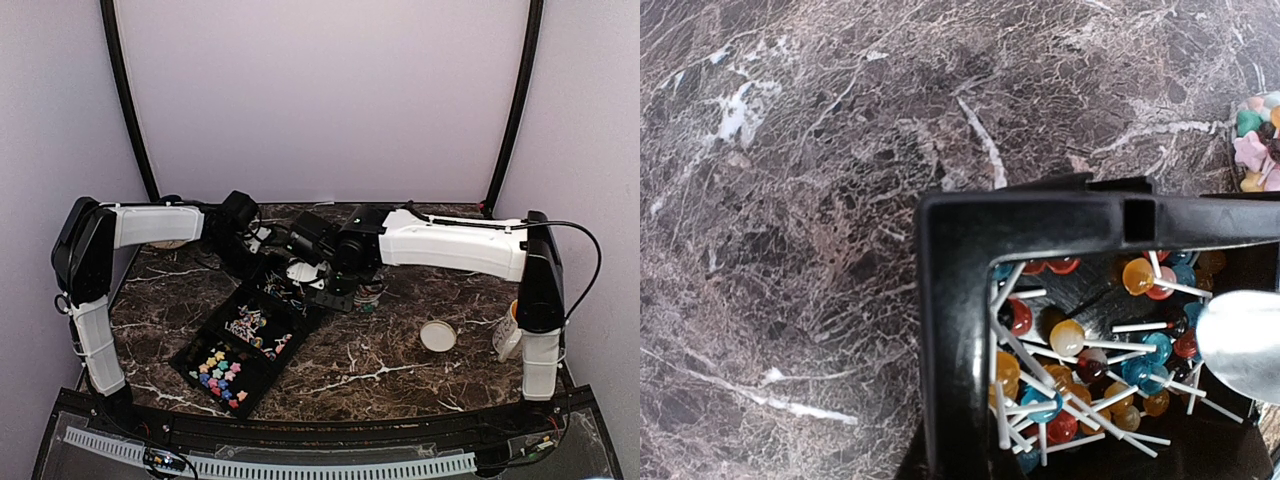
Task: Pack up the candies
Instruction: Scoop the fake candies from the storage box.
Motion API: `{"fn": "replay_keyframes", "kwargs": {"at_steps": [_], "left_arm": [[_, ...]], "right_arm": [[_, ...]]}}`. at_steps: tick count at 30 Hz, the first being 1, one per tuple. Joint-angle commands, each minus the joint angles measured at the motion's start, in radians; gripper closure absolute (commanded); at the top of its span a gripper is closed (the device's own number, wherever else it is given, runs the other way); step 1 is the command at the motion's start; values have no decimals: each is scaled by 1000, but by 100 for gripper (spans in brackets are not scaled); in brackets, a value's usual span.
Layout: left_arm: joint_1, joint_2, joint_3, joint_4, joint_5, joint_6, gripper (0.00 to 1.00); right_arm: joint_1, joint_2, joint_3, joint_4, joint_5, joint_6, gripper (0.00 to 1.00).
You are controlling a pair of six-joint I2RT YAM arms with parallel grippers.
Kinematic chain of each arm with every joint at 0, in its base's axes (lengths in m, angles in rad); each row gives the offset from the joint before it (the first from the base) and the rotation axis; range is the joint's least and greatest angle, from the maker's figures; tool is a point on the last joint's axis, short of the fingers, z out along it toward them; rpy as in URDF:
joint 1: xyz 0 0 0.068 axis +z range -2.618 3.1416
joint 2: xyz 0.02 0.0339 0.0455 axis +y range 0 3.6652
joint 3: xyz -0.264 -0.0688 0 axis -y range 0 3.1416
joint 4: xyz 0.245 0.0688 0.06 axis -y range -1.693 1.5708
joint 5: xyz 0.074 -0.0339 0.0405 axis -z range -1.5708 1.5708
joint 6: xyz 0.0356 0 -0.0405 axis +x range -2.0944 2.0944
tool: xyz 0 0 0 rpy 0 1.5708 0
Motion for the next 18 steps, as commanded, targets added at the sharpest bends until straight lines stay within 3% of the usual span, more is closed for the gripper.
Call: {"fn": "replay_keyframes", "kwargs": {"at_steps": [1, 11, 18], "left_arm": [[-11, -104, -6, 40, -6, -14, 100], [-32, -158, -38, 104, 4, 7, 100], [-41, -162, -44, 114, 29, 16, 100]], "right_arm": [[14, 51, 94, -67, 48, 30, 100], [17, 181, 198, -76, 24, 7, 100], [14, 206, 147, 73, -45, -3, 100]]}}
